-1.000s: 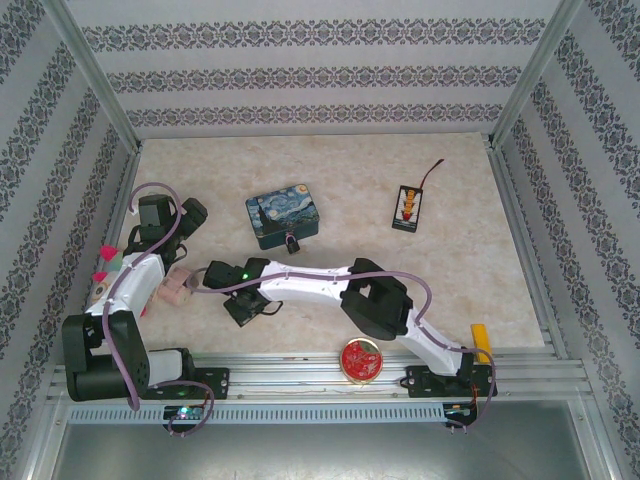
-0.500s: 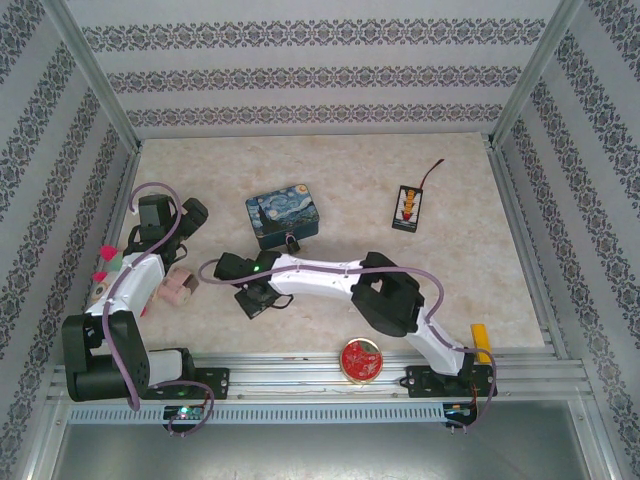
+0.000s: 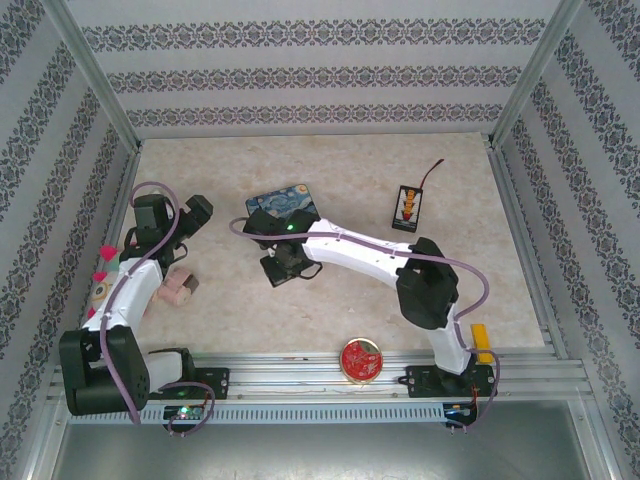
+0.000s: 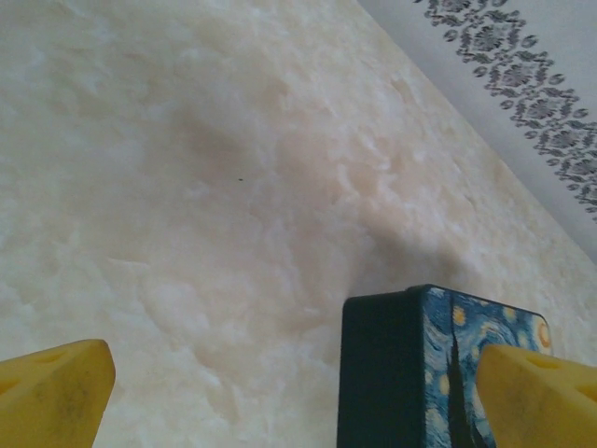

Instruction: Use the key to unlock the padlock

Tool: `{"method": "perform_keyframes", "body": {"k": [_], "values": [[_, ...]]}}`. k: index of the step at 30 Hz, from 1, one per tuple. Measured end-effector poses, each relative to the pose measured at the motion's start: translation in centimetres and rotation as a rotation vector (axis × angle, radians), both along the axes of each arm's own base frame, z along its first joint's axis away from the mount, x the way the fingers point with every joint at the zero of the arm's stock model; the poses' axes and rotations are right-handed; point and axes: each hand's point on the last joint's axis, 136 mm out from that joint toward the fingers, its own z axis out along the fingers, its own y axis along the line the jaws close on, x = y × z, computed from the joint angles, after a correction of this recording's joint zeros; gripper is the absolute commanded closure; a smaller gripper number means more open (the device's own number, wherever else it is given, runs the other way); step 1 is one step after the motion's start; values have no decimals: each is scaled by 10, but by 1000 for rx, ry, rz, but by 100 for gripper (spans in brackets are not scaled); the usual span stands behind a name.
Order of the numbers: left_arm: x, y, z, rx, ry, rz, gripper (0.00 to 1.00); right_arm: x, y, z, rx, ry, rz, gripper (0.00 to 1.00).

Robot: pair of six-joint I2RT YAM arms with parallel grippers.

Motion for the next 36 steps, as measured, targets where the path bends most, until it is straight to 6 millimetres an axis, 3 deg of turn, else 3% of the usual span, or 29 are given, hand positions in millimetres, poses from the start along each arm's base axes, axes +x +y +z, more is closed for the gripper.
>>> {"method": "perform_keyframes", "body": {"k": [7, 14, 18, 24, 29, 36], "values": [[-13, -20, -7, -53, -41, -86, 1, 5, -3, 23, 77, 28, -17, 100], [-27, -48, 3, -58, -156, -186, 1, 41, -16, 72, 334, 50, -125, 100], [-34, -81, 20, -20, -261, -307, 5, 63, -30, 107, 506, 35, -199, 100], [-60, -157, 50, 99, -468, -588, 9, 80, -44, 143, 699, 28, -279, 100], [-78, -201, 61, 169, -631, -741, 14, 77, -43, 158, 775, 33, -293, 100], [-70, -229, 59, 176, -685, -814, 23, 76, -38, 160, 847, 55, -318, 100]]}}
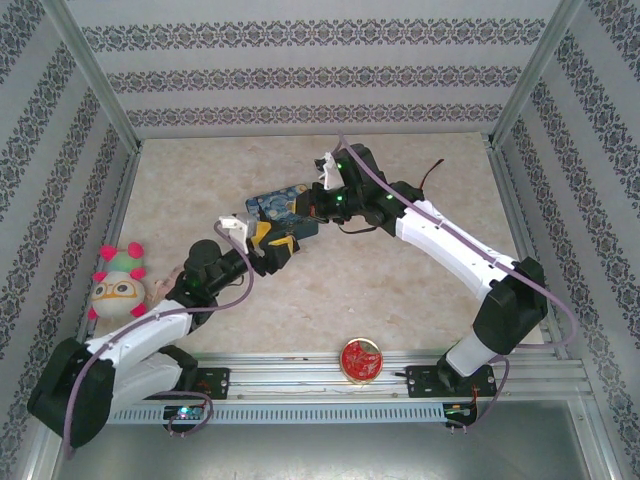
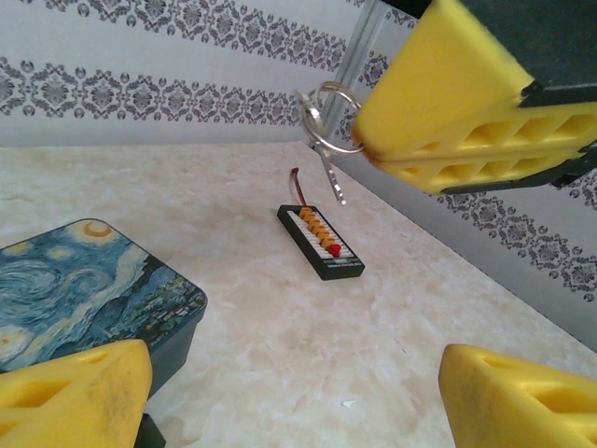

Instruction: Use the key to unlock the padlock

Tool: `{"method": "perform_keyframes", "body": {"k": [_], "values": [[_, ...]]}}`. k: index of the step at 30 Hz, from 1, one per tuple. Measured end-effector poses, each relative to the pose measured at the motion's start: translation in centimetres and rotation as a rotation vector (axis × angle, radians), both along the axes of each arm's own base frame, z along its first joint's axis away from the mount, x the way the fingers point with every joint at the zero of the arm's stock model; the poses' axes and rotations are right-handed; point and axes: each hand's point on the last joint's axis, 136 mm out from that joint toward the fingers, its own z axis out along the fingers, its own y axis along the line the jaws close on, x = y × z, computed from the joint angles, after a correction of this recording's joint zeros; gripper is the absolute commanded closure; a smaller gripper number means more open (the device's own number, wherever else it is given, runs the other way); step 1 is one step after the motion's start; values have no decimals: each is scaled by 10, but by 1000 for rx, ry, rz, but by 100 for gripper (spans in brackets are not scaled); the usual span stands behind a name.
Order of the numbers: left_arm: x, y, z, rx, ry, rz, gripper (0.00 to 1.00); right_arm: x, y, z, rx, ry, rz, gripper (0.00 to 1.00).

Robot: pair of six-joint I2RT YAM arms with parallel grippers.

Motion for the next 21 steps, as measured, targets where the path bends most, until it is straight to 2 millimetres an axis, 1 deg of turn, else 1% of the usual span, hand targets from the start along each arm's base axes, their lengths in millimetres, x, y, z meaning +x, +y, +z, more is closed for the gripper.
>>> {"method": "perform_keyframes", "body": {"k": [4, 8, 13, 20, 21], "values": [[7, -8, -1, 5, -14, -18, 25, 2, 2, 4, 20, -5, -7, 100], [12, -17, -1, 26, -31, -54, 32, 1, 1, 10, 34, -20, -9, 100], [14, -23, 6, 37, -83, -81, 35, -5, 4, 12, 41, -26, 4, 100], [20, -28, 11, 44, -151, -92, 35, -9, 9, 13, 48, -34, 20, 100], [21, -28, 12, 44, -165, -91, 36, -10, 10, 13, 50, -37, 23, 100]]}}
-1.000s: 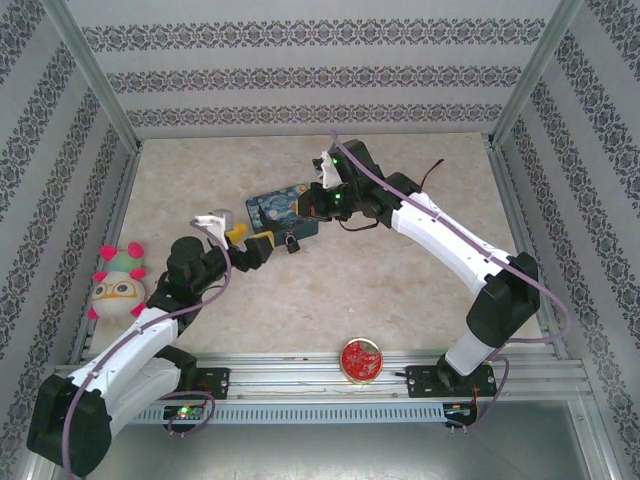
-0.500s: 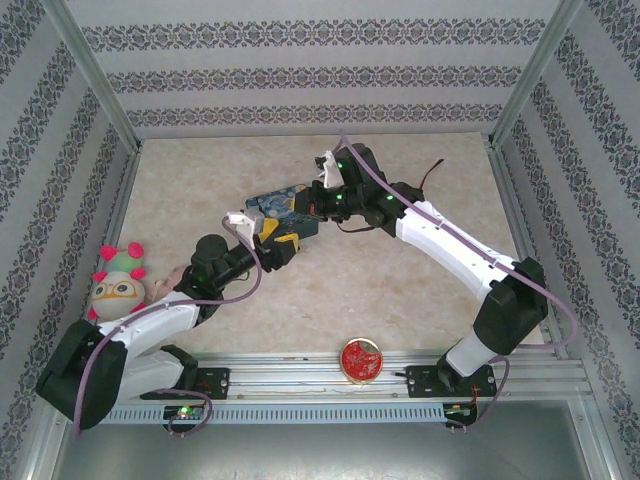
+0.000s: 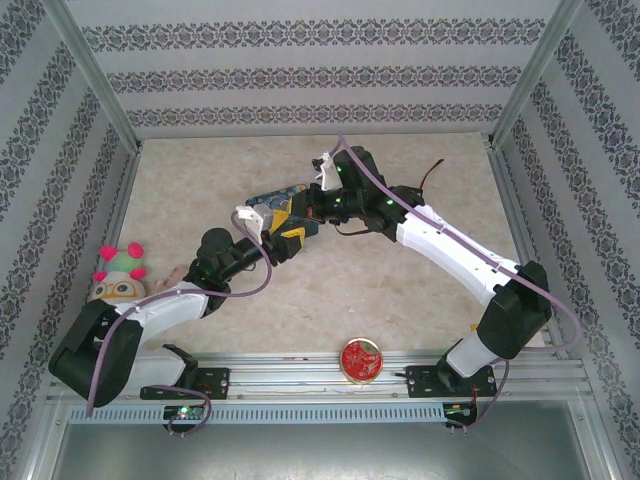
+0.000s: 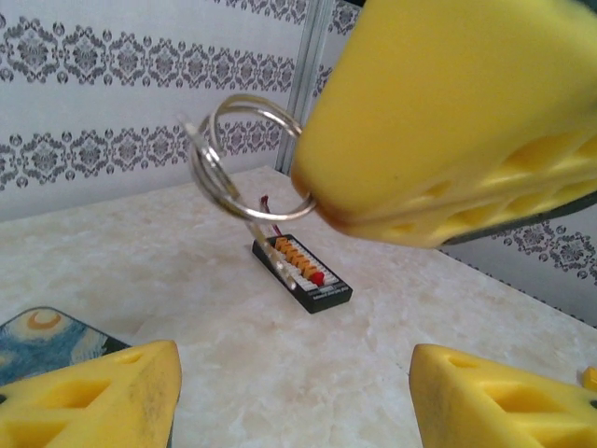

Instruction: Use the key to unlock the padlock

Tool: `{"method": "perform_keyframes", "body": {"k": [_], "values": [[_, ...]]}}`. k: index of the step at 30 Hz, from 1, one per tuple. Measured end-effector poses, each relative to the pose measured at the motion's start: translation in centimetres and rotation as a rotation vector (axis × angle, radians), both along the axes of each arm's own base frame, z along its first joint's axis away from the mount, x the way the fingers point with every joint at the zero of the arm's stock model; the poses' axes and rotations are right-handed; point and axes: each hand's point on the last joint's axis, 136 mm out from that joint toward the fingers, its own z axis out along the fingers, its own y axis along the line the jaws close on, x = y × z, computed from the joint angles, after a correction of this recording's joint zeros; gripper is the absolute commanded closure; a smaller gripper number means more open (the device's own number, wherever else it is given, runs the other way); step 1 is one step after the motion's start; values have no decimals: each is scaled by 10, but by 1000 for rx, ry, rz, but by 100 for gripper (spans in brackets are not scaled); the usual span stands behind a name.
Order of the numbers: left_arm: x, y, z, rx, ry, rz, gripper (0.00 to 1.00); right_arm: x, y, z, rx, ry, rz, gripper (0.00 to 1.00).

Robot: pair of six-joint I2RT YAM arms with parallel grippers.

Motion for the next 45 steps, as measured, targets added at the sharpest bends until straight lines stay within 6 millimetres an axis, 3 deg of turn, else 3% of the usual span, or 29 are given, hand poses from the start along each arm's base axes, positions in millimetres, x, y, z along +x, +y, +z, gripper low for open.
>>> {"method": "perform_keyframes", "body": {"k": [6, 10, 25, 28, 40, 43, 45], "values": [[2, 0, 7, -11, -45, 5, 40, -1, 1, -2, 2, -3, 3, 100], [4, 0, 8, -16, -52, 13, 49, 0, 1, -1, 5, -7, 3, 100], [8, 3, 13, -38, -68, 33, 51, -5, 6, 0, 9, -11, 16, 100], [8, 3, 14, -42, -66, 36, 57, -5, 6, 1, 9, -11, 16, 100], [13, 9, 18, -58, -65, 72, 62, -4, 6, 0, 9, -11, 16, 100], [13, 10, 21, -61, -70, 75, 70, -4, 6, 0, 10, -14, 15, 100], [12, 10, 22, -61, -72, 76, 82, -3, 7, 1, 14, -19, 15, 100]]}}
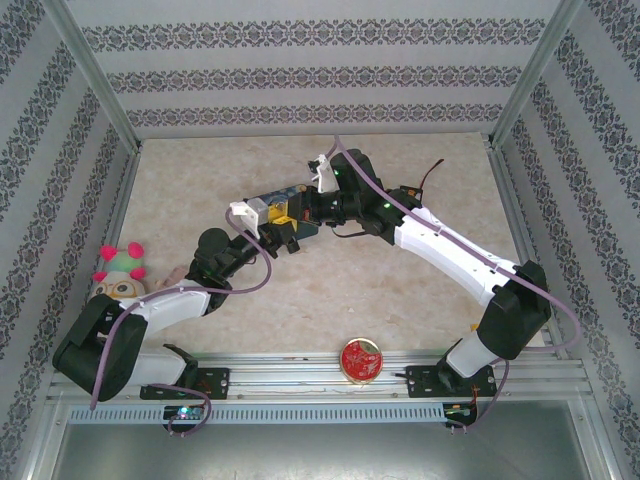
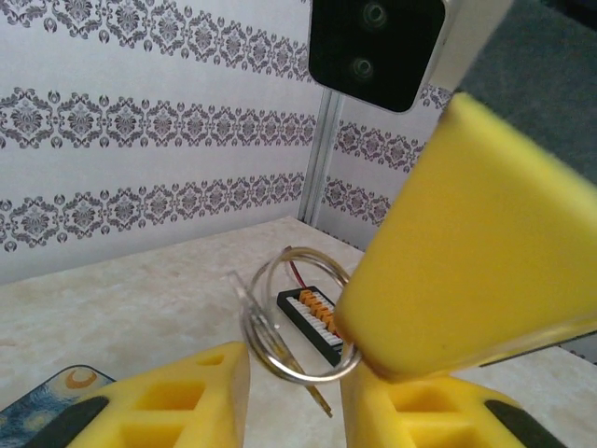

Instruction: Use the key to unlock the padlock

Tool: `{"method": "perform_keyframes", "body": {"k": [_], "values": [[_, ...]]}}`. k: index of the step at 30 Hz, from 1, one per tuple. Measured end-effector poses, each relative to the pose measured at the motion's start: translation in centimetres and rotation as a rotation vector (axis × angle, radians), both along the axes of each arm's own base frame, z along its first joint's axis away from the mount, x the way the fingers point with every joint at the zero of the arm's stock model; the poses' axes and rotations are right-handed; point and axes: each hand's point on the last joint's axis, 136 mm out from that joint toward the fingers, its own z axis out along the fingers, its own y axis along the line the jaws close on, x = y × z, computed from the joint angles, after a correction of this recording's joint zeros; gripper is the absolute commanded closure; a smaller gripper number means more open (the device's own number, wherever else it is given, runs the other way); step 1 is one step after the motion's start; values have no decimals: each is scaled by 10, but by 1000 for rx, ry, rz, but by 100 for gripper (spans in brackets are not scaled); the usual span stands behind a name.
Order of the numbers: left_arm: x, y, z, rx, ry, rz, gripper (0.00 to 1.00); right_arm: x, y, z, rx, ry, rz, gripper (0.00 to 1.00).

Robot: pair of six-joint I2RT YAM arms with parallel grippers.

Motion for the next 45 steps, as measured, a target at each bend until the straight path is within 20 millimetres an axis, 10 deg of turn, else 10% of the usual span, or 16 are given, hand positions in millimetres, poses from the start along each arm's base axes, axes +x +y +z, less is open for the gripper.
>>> {"method": "perform_keyframes", "body": {"k": [6, 29, 35, 40, 45], "values": [[-1, 2, 0, 19, -6, 6, 100, 0, 0, -3, -4, 3, -3, 100], [-8, 10, -9, 244, -100, 37, 100, -11, -17, -5, -66, 26, -26, 100], [-7, 12, -19, 299, -93, 47, 71, -18, -29, 3, -109, 34, -38, 100], [-9, 11, -22, 312, -88, 34, 100, -23, -34, 4, -139, 46, -32, 100], [-11, 10, -24, 315, -75, 26, 100, -25, -39, -3, -171, 56, -36, 100]]}}
